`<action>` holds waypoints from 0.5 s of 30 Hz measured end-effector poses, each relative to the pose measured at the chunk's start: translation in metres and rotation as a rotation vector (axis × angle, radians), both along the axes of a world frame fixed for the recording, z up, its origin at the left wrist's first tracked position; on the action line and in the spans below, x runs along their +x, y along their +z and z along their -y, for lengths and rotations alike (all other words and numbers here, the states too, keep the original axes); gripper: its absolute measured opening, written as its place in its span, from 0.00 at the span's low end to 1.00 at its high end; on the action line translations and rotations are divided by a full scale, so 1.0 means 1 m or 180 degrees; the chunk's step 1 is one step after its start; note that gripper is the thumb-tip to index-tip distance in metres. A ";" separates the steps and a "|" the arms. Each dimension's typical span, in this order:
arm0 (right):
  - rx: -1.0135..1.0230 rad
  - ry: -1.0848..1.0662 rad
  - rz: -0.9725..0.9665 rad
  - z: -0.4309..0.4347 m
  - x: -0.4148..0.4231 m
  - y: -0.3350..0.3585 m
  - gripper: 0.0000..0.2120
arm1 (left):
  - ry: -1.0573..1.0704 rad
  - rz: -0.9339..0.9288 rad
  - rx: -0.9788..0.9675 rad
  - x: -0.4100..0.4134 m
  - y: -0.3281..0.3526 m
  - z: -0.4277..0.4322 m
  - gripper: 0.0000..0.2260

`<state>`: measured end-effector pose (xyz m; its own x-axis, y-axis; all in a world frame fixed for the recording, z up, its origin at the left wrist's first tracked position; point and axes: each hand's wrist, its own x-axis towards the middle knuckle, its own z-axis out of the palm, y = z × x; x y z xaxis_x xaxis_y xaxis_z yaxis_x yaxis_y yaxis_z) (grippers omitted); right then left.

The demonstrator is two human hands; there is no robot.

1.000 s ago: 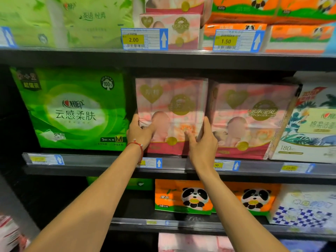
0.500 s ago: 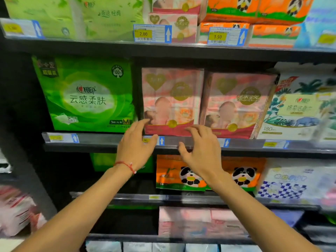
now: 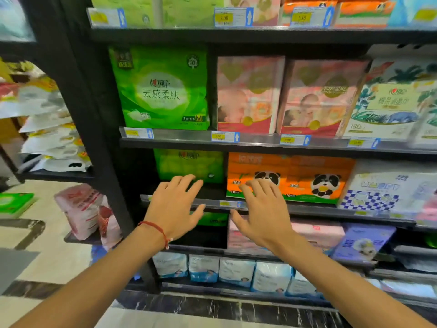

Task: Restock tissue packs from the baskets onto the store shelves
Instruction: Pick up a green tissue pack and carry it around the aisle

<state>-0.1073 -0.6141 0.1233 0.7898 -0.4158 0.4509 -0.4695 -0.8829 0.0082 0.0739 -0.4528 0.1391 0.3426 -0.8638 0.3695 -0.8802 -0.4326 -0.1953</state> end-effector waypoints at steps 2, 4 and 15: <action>0.0018 0.0073 -0.0095 -0.013 0.002 -0.001 0.31 | 0.0076 -0.0045 0.0053 -0.006 -0.005 -0.016 0.29; 0.0028 0.0185 -0.0197 -0.021 0.005 -0.003 0.32 | 0.0193 -0.0133 0.0081 -0.012 -0.008 -0.032 0.29; -0.0145 0.1138 -0.0388 -0.069 0.025 -0.022 0.32 | 0.1066 -0.0710 -0.0016 -0.062 -0.028 -0.113 0.29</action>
